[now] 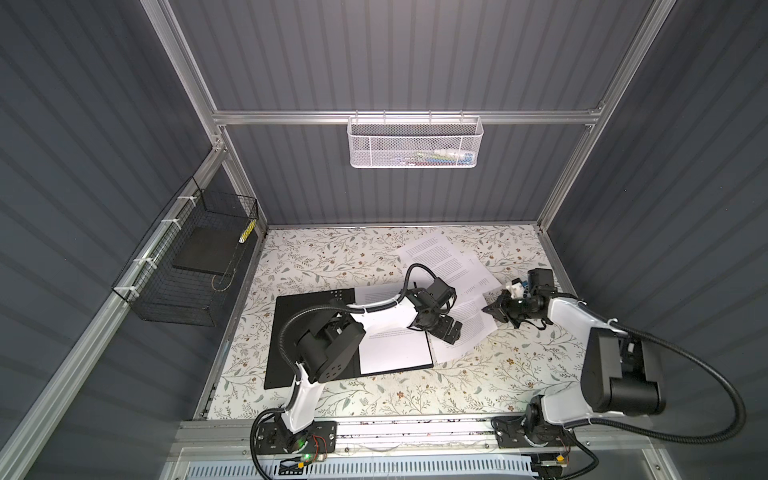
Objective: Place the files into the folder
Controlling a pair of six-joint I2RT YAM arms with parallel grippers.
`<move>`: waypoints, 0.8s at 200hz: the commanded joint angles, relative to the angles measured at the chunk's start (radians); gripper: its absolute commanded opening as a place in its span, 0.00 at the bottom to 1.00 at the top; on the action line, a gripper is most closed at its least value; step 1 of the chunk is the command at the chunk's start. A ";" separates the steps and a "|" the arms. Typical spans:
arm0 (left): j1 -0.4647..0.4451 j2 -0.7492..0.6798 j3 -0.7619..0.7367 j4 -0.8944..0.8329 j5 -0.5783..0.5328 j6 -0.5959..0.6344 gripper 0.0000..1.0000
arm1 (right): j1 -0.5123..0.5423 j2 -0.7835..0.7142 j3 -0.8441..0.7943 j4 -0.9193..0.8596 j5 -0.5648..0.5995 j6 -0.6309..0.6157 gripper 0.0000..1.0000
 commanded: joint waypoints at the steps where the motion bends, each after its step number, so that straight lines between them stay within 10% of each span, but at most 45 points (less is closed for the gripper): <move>1: 0.004 -0.131 -0.001 0.045 0.017 0.013 1.00 | -0.011 -0.088 -0.011 -0.080 0.008 0.026 0.00; 160: 0.060 -0.353 0.482 -0.598 -0.099 -0.475 1.00 | -0.007 -0.516 0.250 -0.477 0.272 0.018 0.00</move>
